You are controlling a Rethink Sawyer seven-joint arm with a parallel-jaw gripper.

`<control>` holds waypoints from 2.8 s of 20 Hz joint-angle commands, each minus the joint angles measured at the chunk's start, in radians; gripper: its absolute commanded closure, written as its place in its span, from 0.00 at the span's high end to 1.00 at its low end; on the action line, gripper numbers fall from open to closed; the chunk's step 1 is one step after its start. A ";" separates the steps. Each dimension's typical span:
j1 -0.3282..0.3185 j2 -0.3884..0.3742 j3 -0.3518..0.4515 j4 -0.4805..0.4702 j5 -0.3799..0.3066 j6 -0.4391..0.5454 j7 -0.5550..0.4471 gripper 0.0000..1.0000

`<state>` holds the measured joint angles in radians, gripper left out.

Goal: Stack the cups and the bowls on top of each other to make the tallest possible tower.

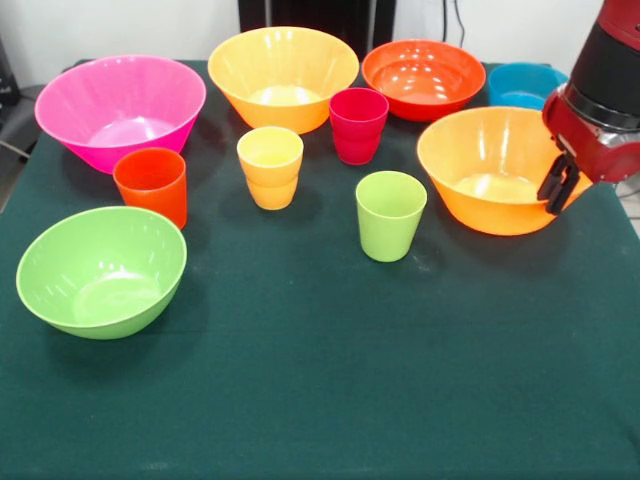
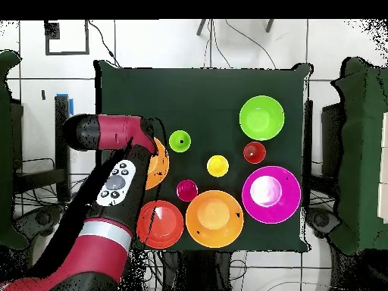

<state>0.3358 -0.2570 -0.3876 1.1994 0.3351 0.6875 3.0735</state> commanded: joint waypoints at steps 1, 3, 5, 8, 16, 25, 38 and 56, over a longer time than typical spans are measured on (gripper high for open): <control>-0.014 -0.036 0.163 0.024 -0.065 0.075 -0.151 0.00; -0.020 -0.039 0.172 0.025 -0.069 0.075 -0.156 0.00; -0.028 -0.045 0.183 0.028 -0.068 0.074 -0.159 0.00; -0.033 -0.051 0.193 0.025 -0.069 0.077 -0.155 0.00; -0.053 -0.056 0.245 0.004 -0.066 0.059 -0.179 0.00; -0.107 -0.081 0.384 0.056 -0.100 -0.102 -0.289 0.00; -0.304 -0.090 0.688 0.095 -0.196 -0.192 -0.474 0.00; -0.513 -0.062 0.993 0.185 -0.324 -0.227 -0.633 0.00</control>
<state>-0.1566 -0.3536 0.4393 1.3215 0.1008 0.5404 2.7070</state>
